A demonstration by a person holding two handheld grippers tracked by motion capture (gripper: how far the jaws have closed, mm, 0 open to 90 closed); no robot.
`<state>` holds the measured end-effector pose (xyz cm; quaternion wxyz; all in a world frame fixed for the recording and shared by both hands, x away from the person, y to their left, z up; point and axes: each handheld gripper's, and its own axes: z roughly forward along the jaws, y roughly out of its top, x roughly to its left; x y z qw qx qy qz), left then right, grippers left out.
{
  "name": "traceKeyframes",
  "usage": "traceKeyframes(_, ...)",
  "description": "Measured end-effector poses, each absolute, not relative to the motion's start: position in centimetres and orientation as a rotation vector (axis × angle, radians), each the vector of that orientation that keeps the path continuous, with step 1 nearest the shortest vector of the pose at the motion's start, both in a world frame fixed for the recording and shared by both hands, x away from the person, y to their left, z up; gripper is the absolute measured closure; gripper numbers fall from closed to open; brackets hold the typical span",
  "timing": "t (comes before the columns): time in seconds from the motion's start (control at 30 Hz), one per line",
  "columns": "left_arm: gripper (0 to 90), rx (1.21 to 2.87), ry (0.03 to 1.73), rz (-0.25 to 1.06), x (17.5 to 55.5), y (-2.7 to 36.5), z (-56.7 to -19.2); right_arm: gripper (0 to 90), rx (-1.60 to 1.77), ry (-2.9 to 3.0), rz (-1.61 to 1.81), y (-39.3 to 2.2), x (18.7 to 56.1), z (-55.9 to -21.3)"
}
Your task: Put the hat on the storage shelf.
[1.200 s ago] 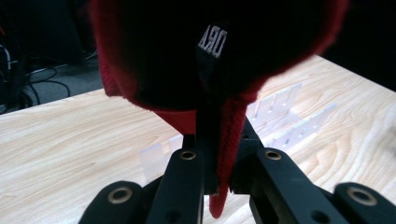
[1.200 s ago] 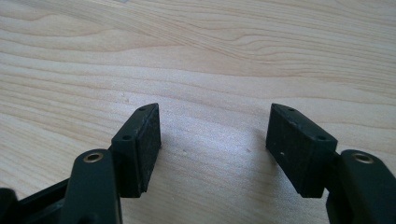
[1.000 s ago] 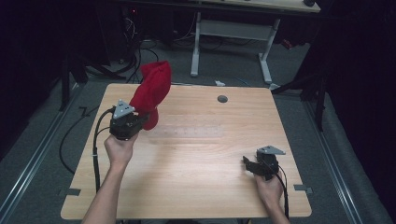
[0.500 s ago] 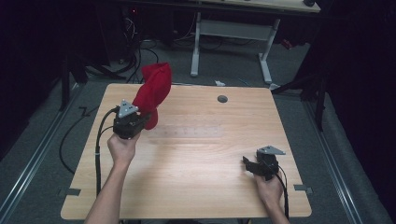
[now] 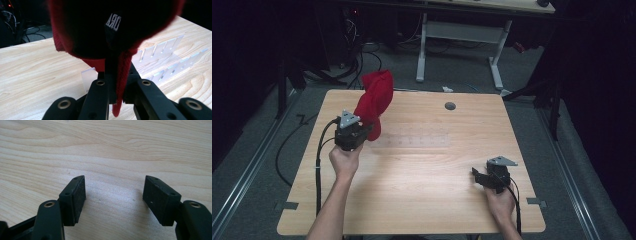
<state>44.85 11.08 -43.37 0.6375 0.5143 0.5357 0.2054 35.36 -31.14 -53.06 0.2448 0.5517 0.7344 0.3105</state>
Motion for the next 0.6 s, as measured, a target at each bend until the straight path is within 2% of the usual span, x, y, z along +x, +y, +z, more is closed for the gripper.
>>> traceKeyframes(0.6, 84.2, 1.164, 1.264, 0.413, 44.2, 11.4, -45.5, 35.1, 1.503, 2.005, 0.846, -31.1, 35.4, -53.1)
